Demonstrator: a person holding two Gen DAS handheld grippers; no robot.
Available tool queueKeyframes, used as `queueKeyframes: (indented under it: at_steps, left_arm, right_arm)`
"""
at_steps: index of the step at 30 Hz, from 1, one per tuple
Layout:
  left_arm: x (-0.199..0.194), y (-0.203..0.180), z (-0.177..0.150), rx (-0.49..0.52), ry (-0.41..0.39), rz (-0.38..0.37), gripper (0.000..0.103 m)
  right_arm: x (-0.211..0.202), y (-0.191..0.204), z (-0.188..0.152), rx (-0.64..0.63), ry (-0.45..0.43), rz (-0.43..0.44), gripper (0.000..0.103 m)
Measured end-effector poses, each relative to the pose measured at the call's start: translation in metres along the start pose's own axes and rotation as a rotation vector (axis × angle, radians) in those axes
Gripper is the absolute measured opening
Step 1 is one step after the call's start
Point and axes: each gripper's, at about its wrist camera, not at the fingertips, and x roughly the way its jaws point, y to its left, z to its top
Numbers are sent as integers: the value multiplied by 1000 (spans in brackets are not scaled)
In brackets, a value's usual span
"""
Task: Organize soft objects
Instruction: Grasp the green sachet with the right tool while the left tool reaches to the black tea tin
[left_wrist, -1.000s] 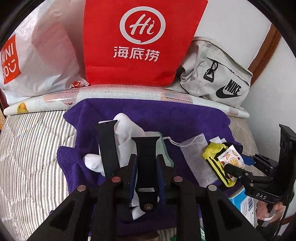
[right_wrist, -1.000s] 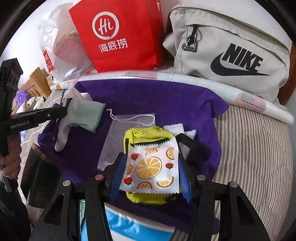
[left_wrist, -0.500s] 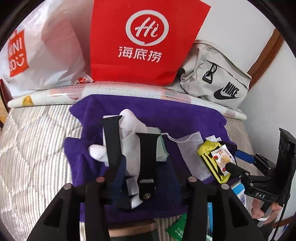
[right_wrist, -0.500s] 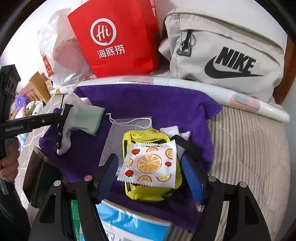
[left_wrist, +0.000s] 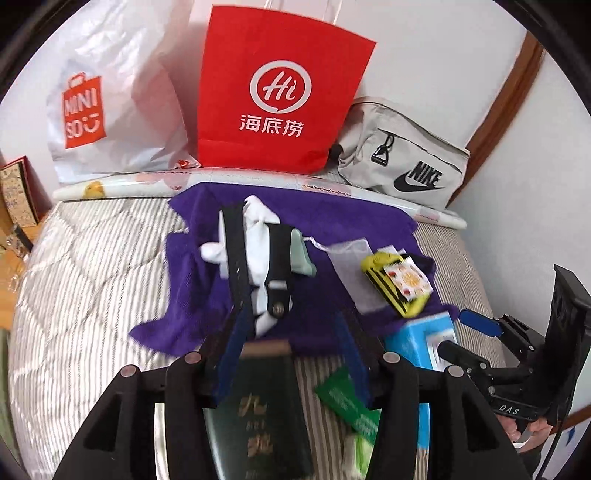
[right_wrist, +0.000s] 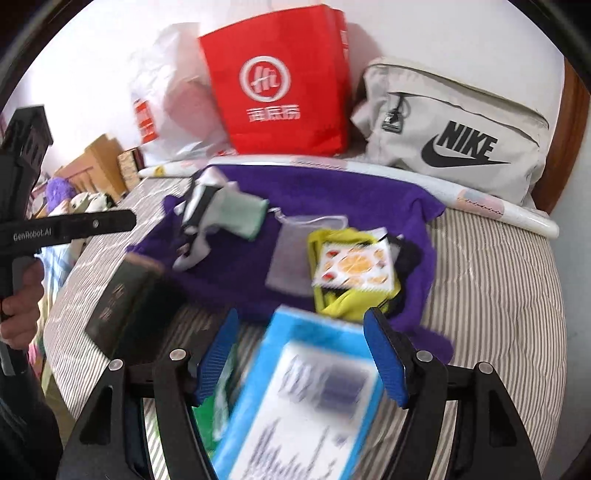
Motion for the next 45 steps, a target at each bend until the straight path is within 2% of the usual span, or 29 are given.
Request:
queueKeyframes:
  at_steps: [4,6,11,15,25,29,38,40,42,45]
  left_arm:
    - [-25,3,-21,8,-31,10,49]
    - [-32,6,-31,3,-35,1,49]
    - [-41,16,-59,5,-32,-3,49]
    - [-42,29,-69,-11,-34,-12,49]
    - [-37,53,-69,-7,-24,-66,49]
    - [-41,58,-65,12,-36,-84,49]
    - [-35,73,-69,11,-27,-110,49]
    - [-32,76,-70,8,-19,-110,49]
    - [-30,78,-72,7,-13,-111,49]
    - [-28,82,-74,5,-6,-113,49]
  right_arm:
    - [-16,25,-17,-14,-9,37,70]
    - [-19,40,-25,-41,-8,51,62]
    - [-9,78,-46,-121,48,56,48]
    - [7,94,-52,-145,97,26,46]
    - [45,109,-50,-161,212,-99,46]
    - [59,114,-46,-179,255,-188,46]
    - [77,115,-51,-183,305,-229,46]
    - [79,114,-50,-173,298,-228,44]
    - [77,112,-48,-162,290,-227,29]
    - [70,110,-46,-141,271,-196,28]
